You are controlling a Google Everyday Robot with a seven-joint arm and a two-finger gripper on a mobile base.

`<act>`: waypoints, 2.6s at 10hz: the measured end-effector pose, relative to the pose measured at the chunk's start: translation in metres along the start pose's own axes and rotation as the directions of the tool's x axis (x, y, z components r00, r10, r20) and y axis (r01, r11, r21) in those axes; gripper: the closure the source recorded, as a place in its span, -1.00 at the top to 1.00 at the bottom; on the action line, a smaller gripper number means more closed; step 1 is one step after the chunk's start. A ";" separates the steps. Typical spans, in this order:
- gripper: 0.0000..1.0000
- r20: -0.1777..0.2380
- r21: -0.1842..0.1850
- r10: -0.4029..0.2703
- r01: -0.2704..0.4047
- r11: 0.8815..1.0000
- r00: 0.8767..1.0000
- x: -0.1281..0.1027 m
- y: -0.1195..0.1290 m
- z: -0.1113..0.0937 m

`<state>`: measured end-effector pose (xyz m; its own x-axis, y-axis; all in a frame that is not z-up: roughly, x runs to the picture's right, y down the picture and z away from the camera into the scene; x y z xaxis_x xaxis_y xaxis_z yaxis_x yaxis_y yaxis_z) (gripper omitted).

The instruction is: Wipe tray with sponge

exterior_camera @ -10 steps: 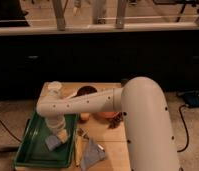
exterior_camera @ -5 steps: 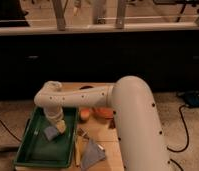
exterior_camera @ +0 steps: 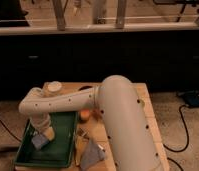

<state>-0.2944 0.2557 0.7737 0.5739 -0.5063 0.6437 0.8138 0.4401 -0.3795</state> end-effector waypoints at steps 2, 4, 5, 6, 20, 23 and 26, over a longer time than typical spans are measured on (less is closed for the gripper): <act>-0.96 0.014 -0.001 0.014 -0.014 1.000 1.000 0.000 0.018 0.004; -0.96 0.021 0.009 0.063 -0.063 0.998 0.998 0.018 0.049 0.003; -0.96 0.022 0.019 0.093 -0.093 0.995 0.995 0.030 0.060 0.001; -0.96 0.017 0.030 0.126 -0.127 0.991 0.992 0.046 0.069 -0.003; -0.96 0.032 0.033 -0.043 0.042 0.999 0.999 -0.015 0.025 0.004; -0.96 0.027 0.032 0.000 -0.001 0.999 1.000 0.007 0.064 0.001; -0.96 0.009 0.045 0.082 -0.082 0.996 0.997 0.045 0.078 -0.008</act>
<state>-0.2044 0.2616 0.7673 0.6375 -0.4619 0.6166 0.7592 0.5128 -0.4009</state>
